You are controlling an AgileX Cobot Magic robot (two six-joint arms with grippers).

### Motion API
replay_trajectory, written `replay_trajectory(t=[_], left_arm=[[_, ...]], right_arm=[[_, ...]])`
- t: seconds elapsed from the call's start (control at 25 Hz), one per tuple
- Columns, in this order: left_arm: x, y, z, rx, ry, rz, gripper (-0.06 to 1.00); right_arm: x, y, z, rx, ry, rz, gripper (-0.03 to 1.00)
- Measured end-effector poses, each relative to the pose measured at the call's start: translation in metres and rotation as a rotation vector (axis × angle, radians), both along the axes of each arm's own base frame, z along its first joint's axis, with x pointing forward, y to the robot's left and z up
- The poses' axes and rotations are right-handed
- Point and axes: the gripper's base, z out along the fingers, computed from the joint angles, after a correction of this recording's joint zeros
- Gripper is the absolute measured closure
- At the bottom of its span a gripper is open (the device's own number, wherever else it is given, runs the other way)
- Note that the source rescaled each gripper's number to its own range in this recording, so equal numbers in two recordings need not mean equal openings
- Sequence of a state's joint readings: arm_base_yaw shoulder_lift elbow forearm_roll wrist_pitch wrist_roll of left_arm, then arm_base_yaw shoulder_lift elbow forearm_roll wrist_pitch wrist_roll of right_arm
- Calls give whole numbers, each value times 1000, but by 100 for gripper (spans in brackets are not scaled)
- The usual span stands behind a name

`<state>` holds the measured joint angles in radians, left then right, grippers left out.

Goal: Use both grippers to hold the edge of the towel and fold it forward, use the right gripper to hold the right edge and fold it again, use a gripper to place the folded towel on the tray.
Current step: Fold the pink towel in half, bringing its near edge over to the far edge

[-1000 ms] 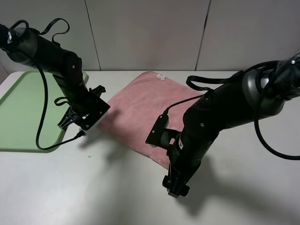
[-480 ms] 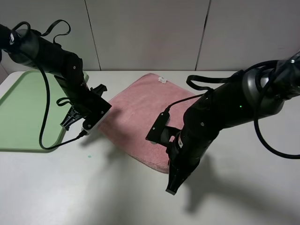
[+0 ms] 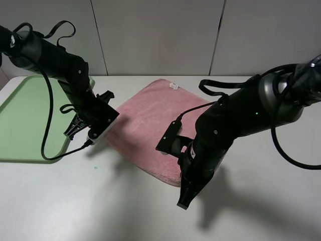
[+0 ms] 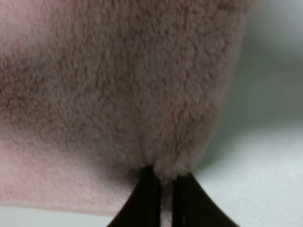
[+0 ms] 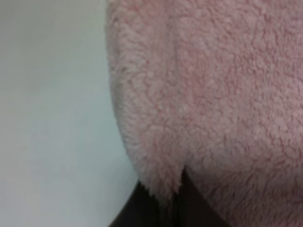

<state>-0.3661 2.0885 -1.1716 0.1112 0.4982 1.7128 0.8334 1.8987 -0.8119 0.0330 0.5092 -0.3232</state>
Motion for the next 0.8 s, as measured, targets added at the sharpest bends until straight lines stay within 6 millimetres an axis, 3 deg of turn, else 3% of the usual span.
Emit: replay_trajectory(t=[0.28,0.56,0.8], left_arm=[[-12,0,19,-22,83,85,94],[-27,5,42,6,191,111,94],[-40,9,77,6,206,131,94]], right_arm=[[-7,-6,11,-39,49,-42,97],[-14,-12,48,-7,46,-68,97],[-24,-19,80,44,43,-92,97]])
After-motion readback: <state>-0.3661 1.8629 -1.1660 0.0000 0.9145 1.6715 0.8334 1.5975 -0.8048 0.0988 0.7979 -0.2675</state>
